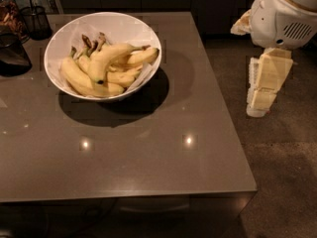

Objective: Pick banana from white bowl

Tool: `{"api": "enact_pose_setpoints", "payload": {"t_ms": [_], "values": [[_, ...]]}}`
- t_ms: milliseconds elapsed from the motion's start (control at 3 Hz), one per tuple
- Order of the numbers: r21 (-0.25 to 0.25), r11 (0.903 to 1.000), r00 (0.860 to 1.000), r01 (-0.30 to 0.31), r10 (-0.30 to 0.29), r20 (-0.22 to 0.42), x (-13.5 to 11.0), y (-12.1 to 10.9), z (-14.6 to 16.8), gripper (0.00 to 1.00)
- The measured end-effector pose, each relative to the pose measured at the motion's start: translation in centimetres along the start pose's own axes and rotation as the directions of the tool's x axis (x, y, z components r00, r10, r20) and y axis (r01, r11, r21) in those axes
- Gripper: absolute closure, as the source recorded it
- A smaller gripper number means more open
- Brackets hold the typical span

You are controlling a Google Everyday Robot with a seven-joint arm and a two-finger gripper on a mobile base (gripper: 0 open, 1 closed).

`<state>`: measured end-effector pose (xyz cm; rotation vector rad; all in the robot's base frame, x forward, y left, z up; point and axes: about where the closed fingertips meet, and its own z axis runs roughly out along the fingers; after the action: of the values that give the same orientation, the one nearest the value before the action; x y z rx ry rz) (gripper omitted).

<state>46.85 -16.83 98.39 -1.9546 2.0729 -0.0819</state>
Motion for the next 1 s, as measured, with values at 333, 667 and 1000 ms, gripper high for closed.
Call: {"api": "enact_pose_setpoints", "payload": {"t_ms": [333, 667, 1000], "values": [[0.027, 0.9983, 0.998, 0.052, -0.051, -0.028, -1.3, 0.2, 0.2, 0.0], [0.028, 0.9982, 0.998, 0.054, -0.053, -0.03, -1.4, 0.2, 0.4, 0.0], [0.05, 0.994, 0.995, 0.097, -0.096, -0.019, -3.7, -2.7, 0.8, 0.0]]}}
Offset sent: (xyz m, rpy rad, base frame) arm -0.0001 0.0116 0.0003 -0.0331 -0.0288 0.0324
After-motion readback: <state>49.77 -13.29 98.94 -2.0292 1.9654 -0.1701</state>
